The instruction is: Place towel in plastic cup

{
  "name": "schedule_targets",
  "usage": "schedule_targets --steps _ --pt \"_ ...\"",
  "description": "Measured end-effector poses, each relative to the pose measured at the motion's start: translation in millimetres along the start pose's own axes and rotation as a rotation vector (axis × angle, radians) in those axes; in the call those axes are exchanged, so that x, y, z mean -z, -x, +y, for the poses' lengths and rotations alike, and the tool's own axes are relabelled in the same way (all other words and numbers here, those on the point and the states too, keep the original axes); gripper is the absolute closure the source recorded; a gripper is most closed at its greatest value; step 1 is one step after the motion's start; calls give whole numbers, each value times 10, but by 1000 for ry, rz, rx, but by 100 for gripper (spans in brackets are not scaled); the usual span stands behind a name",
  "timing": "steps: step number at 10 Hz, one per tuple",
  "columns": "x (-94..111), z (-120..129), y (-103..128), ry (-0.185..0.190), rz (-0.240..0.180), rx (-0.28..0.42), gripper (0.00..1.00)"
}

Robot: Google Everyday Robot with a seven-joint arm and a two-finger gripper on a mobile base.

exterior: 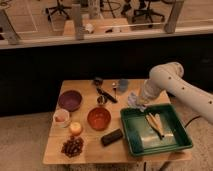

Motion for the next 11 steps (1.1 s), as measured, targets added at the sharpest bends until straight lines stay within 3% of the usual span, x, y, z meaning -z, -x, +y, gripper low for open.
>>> schedule_targets --steps 6,11 --pt "-234 -400 66 -53 33 -40 80" --pt "-411 -892 164 -140 -15 -69 80"
